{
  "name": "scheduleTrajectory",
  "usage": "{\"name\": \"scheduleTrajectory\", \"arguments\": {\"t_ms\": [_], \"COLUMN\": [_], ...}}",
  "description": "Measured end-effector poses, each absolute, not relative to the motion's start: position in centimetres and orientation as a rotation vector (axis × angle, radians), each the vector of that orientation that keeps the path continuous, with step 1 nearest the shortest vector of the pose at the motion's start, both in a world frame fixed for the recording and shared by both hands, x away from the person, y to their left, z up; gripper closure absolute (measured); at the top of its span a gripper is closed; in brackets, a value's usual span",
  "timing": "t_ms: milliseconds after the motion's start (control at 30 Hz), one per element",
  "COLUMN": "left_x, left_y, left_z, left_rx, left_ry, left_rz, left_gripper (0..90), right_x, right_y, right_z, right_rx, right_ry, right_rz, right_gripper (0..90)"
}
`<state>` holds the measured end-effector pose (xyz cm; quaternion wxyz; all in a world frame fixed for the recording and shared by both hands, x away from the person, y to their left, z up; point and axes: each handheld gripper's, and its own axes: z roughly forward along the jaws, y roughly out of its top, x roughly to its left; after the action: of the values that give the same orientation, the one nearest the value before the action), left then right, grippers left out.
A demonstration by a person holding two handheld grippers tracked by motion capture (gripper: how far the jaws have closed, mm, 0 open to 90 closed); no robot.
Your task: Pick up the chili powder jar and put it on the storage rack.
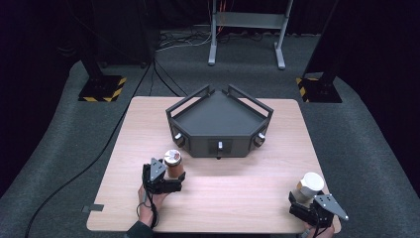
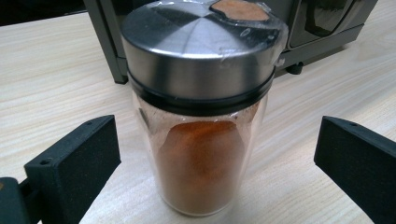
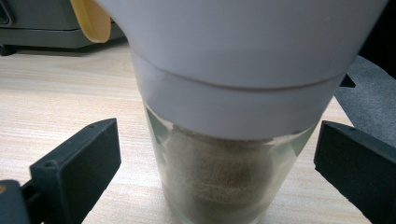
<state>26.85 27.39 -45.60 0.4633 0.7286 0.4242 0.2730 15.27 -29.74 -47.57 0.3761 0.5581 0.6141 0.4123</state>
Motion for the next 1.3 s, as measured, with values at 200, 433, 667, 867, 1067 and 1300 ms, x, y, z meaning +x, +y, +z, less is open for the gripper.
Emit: {"name": "scheduleTrajectory", "arguments": {"t_ms": [200, 433, 667, 867, 1067, 1300], "left_x": [27.2, 28.0, 28.6, 28.6, 28.7, 29.2], "left_y": [26.9, 26.5, 26.3, 26.5, 26.7, 27.0], "left_z": [-45.3, -45.1, -45.0, -45.1, -45.2, -45.3], "left_rx": [1.802, 1.820, 1.827, 1.817, 1.790, 1.781], "left_ry": [1.038, 1.040, 1.045, 1.046, 1.090, 1.115], "left_rz": [0.676, 0.674, 0.669, 0.664, 0.652, 0.623], "left_gripper": [0.0, 0.0, 0.0, 12.5, 19.8, 25.2], "right_x": [15.3, 15.2, 15.3, 15.3, 15.3, 15.3], "right_y": [-29.8, -29.8, -29.9, -29.9, -29.9, -29.9], "right_z": [-47.6, -47.6, -47.6, -47.6, -47.6, -47.6], "right_rx": [1.427, 1.426, 1.427, 1.426, 1.423, 1.424], "right_ry": [1.572, 1.572, 1.576, 1.578, 1.577, 1.578], "right_rz": [1.058, 1.059, 1.060, 1.062, 1.063, 1.062], "right_gripper": [0.0, 0.0, 0.0, 0.0, 0.0, 0.0]}}
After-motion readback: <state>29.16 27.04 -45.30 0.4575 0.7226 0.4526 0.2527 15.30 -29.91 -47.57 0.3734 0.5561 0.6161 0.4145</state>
